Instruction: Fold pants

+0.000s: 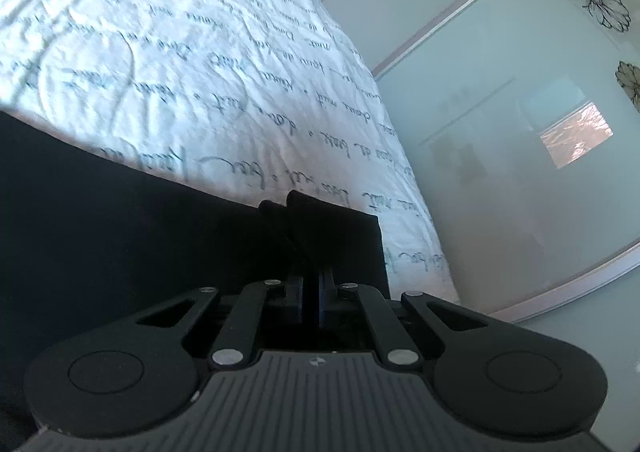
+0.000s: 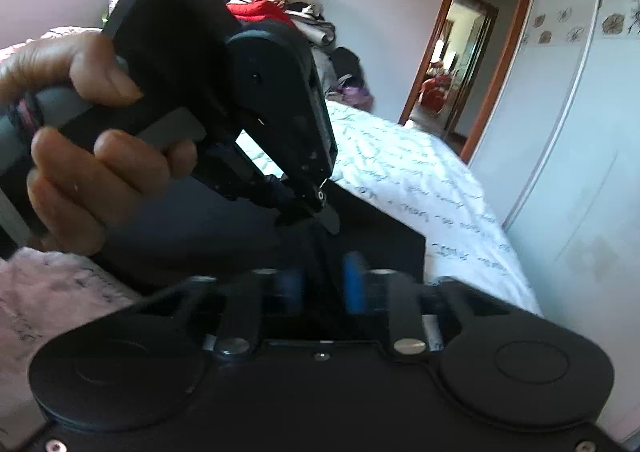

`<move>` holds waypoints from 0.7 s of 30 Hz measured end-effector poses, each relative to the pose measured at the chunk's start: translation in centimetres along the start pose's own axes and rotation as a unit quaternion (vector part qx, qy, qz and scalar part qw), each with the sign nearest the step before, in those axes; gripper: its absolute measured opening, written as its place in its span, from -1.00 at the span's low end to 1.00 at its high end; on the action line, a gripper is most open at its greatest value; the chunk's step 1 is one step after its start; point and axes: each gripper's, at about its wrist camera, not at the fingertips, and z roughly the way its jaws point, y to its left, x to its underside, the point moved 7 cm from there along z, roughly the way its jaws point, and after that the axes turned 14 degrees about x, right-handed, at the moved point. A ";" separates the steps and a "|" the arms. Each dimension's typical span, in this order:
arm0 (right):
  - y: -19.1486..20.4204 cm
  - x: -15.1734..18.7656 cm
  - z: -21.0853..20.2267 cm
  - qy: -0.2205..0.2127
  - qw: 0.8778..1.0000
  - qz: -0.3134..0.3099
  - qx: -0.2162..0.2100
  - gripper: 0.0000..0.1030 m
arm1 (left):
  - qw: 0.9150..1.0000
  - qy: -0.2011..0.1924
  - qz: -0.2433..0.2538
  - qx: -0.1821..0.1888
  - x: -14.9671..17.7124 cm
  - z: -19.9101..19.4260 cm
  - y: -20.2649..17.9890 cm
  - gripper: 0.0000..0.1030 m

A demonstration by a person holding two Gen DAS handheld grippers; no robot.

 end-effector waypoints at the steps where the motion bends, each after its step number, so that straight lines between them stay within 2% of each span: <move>1: 0.4 -0.3 -0.3 -0.002 1.000 -0.008 -0.003 -0.81 | 1.000 -0.003 0.009 -0.005 0.0 -0.8 -0.1 -0.90; 4: 2.1 -1.9 -1.6 -0.023 0.999 -0.031 -0.019 -0.84 | 0.999 -0.018 0.035 -0.030 -0.5 -3.3 0.5 -0.90; 7: 4.4 -3.7 -2.4 -0.044 0.997 -0.037 -0.055 -0.84 | 0.996 -0.035 0.055 -0.060 -1.4 -6.3 1.6 -0.89; 10: 7.7 -4.7 -2.4 -0.055 0.993 -0.049 -0.092 -0.84 | 0.991 -0.043 0.059 -0.111 -2.0 -9.0 3.6 -0.89; 16: 14.9 -5.6 -1.9 -0.055 0.980 -0.066 -0.177 -0.84 | 0.972 -0.074 0.072 -0.212 -2.4 -13.8 7.9 -0.90; 19: 17.8 -5.8 -1.8 -0.054 0.974 -0.082 -0.204 -0.85 | 0.958 -0.080 0.087 -0.261 -2.8 -15.3 9.9 -0.89; 21: 19.2 -5.8 -1.3 -0.051 0.971 -0.089 -0.214 -0.85 | 0.952 -0.075 0.088 -0.284 -3.1 -15.6 11.2 -0.85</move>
